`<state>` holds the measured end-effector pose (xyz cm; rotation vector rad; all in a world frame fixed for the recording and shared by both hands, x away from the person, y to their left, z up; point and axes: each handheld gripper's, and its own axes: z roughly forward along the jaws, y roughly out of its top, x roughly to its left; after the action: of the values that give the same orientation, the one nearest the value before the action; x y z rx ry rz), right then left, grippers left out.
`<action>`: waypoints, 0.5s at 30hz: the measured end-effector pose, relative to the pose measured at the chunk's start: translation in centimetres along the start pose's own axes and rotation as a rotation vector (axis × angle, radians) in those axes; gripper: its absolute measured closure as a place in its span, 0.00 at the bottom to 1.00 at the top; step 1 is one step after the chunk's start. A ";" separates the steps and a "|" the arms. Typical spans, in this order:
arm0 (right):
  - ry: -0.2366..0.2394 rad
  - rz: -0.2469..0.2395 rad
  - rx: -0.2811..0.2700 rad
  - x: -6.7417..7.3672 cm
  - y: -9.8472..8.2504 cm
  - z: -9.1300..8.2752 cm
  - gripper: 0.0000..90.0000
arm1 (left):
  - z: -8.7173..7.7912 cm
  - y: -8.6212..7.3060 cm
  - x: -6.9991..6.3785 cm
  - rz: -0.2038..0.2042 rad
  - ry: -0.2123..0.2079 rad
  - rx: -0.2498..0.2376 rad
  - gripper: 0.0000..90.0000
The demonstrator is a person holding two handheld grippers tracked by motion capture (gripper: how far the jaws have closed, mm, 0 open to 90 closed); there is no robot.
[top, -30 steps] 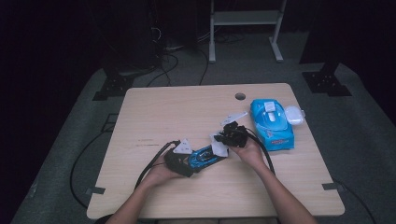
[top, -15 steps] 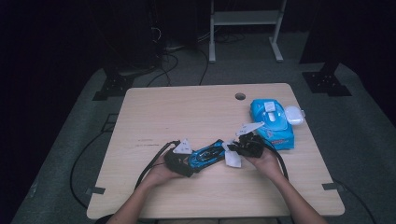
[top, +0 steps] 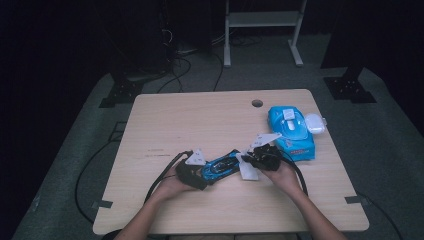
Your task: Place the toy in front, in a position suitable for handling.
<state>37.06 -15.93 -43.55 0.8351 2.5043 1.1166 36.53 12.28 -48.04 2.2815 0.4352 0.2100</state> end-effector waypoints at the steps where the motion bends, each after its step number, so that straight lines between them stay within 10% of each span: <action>1: 0.012 -0.009 -0.008 0.1 0.1 -0.1 0.91 | 0.0 0.0 0.0 0.000 -0.001 -0.001 0.28; 15: 0.194 -0.078 0.031 5.2 3.4 4.7 0.91 | 0.0 0.0 0.0 0.001 -0.003 0.002 0.28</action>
<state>36.44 -8.21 -44.27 0.6583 2.6929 1.1868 36.55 12.28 -48.04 2.2837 0.4323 0.2069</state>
